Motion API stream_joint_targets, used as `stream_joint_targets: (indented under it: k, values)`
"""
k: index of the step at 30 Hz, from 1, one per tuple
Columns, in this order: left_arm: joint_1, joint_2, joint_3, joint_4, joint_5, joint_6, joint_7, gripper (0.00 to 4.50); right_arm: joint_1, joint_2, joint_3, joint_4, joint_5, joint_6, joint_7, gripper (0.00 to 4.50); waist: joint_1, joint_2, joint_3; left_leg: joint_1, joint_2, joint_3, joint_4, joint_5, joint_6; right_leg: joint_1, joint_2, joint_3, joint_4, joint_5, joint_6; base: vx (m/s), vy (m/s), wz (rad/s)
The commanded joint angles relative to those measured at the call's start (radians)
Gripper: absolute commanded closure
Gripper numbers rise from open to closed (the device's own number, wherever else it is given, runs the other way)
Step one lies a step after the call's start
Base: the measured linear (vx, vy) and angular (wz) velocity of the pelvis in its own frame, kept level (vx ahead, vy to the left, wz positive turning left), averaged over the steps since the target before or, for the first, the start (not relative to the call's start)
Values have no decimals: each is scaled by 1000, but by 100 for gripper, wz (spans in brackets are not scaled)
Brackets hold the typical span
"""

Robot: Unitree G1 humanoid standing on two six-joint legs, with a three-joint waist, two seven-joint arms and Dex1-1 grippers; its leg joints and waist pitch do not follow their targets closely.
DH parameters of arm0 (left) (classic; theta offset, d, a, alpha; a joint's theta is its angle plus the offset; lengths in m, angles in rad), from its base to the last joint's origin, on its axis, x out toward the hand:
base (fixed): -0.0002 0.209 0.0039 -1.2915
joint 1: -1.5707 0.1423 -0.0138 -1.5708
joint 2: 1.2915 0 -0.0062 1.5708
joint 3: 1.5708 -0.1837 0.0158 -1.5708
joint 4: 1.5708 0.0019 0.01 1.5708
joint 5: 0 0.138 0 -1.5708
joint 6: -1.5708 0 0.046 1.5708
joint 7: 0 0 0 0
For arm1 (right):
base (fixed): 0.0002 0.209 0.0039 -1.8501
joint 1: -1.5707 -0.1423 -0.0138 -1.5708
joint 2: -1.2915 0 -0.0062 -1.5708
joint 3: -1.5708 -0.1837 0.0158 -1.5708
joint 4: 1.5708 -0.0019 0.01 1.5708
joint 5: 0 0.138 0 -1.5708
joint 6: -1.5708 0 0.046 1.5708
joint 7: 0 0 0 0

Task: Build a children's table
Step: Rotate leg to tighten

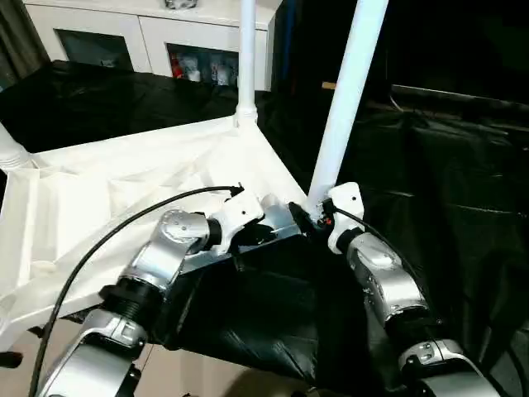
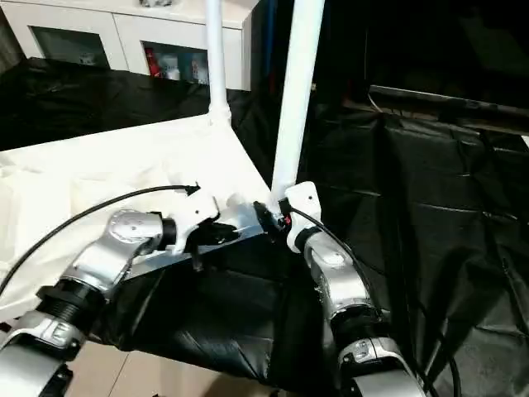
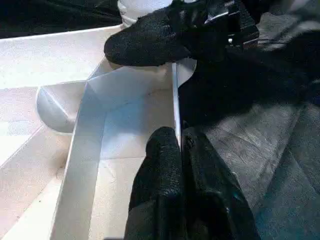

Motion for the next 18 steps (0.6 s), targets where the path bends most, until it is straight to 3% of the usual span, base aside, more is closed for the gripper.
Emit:
stream_joint_targets:
  k: [1, 2, 4, 6, 7, 8, 11, 12, 13, 14, 15, 16, 18]
  values:
    - [-15, 16, 1, 14, -3, -20, -40, 450, 18, -21, 11, 9, -4, 15, 42, 61, -1, -4, -59, -13, 12, 6, -68, -143, 47, 68, -66, 50, -71, -153, -231, 0, 0, 0]
    - [-24, 22, 2, 24, -12, -27, -63, 450, 17, -33, 17, -5, 5, 20, 82, 61, 3, 7, -58, -12, 12, 5, -68, -142, 50, 66, -68, 51, -71, -170, -227, 0, 0, 0]
    - [-25, 29, 4, 27, -23, -34, -86, 450, 26, -51, 28, -30, 17, 25, 139, 61, 3, 6, -58, -11, 11, 6, -67, -141, 51, 66, -66, 51, -72, -169, -226, 0, 0, 0]
    - [-20, 43, 10, 26, -41, -41, -119, 450, 43, -80, 52, -66, 25, 24, 224, 61, 8, 3, -61, -13, 13, 6, -65, -108, 71, 69, -67, 51, -64, -112, -234, 0, 0, 0]
    - [-9, 60, 8, 12, -41, -45, -128, 450, 55, -108, 60, -96, 45, 30, 300, 61, 8, -13, -61, -15, 13, 7, -65, -105, 76, 70, -67, 50, -64, -110, -234, 0, 0, 0]
    - [-5, 65, 6, 5, -39, -45, -129, 450, 58, -118, 59, -105, 57, 35, 330, 61, 11, -4, -60, -15, 15, 6, -64, -100, 88, 70, -69, 50, -62, -108, -238, 0, 0, 0]
    - [-3, 67, 5, 2, -39, -45, -130, 450, 59, -125, 59, -109, 65, 37, 349, 61, 12, -5, -59, -15, 15, 6, -65, -101, 86, 68, -71, 50, -64, -127, -237, 0, 0, 0]
    - [9, 78, 7, -14, -45, -41, -143, 450, 58, -136, 64, -113, 70, 33, 378, 61, 9, -28, -59, -16, 15, 8, -65, -102, 85, 69, -70, 49, -66, -147, -232, 0, 0, 0]
    - [18, 88, 6, -28, -50, -40, -155, 450, 56, -147, 68, -117, 75, 38, 406, 61, 13, -21, -60, -18, 15, 5, -64, -100, 83, 72, -73, 50, -61, -155, -232, 0, 0, 0]
    - [36, 112, 4, -54, -56, -35, -177, 450, 53, -173, 80, -126, 87, 51, 476, 61, 11, -37, -59, -20, 17, 6, -64, -94, 87, 72, -75, 50, -63, -174, -221, 0, 0, 0]
    - [36, 112, 4, -54, -56, -35, -177, 450, 53, -173, 80, -126, 87, 51, 476, 61, 14, -29, -59, -20, 18, 3, -65, -91, 85, 73, -77, 51, -60, -179, -220, 0, 0, 0]
    - [47, 127, 2, -69, -57, -37, -189, 450, 52, -192, 90, -131, 92, 57, 523, 61, 12, -23, -57, -14, 20, 6, -65, -89, 85, 63, -74, 51, -64, -180, -219, 0, 0, 0]
    - [52, 138, 0, -74, -57, -43, -199, 450, 51, -206, 98, -132, 93, 59, 561, 61, 8, -35, -55, -15, 20, 6, -66, -96, 86, 64, -71, 49, -62, -175, -223, 0, 0, 0]
